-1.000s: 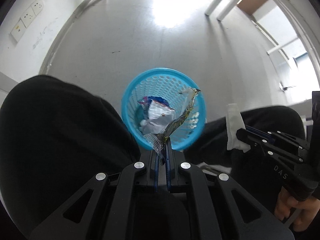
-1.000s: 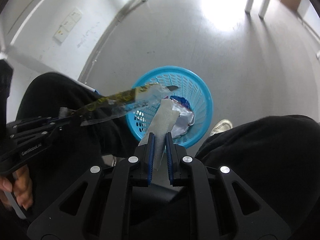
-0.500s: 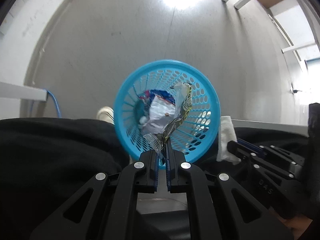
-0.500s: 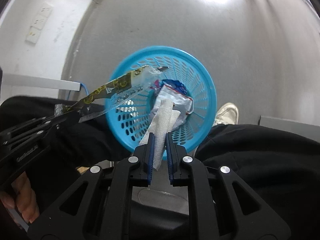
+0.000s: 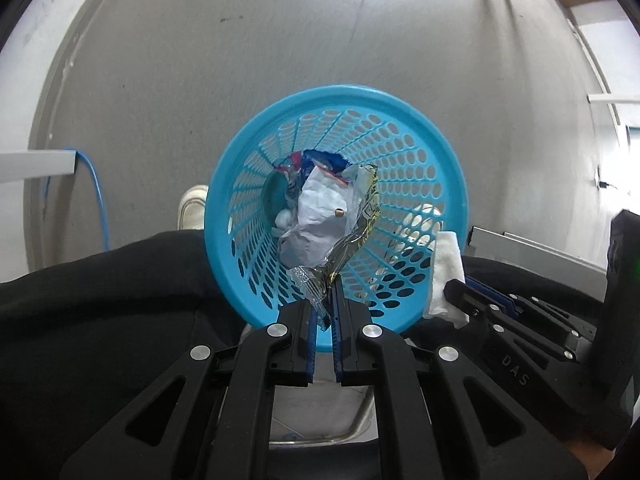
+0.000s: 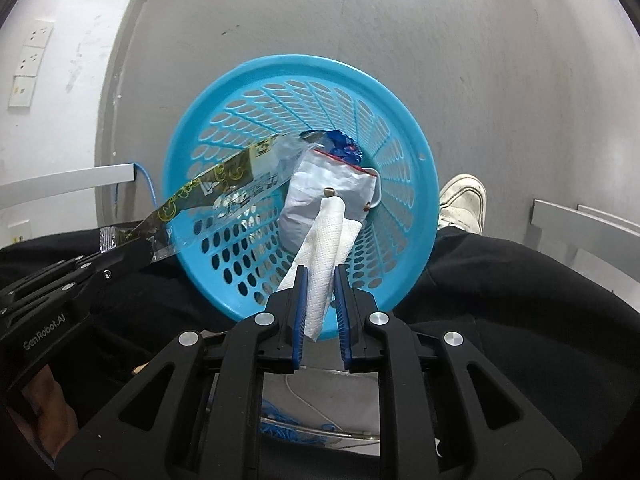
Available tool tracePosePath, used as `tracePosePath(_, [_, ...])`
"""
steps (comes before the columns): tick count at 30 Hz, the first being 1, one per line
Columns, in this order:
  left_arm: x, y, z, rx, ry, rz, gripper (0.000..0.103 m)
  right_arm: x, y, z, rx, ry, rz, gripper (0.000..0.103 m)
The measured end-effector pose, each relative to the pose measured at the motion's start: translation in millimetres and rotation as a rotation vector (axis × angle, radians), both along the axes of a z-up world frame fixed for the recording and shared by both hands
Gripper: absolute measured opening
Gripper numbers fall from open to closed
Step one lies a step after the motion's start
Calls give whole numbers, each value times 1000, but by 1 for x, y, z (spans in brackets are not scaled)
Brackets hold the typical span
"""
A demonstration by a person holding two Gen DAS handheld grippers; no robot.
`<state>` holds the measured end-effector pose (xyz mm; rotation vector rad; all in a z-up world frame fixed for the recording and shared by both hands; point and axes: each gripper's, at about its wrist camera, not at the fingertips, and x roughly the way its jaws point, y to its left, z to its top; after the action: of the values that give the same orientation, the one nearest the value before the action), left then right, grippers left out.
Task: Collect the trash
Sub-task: 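Open both grippers to drop the wrapper and napkin into the wastebasket, then raise both tools back up toward the clear plastic wrapper on the table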
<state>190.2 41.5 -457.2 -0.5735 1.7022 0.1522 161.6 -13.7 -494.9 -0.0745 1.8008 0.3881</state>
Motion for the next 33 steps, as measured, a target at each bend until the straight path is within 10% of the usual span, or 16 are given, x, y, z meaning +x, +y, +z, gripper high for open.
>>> tracePosePath(6, [5, 1, 4, -6, -52, 13, 38, 6, -4, -4, 25, -5, -26, 38])
tracePosePath(33, [-53, -16, 138, 232, -419, -49, 41, -48, -9, 115, 112, -323, 90, 51])
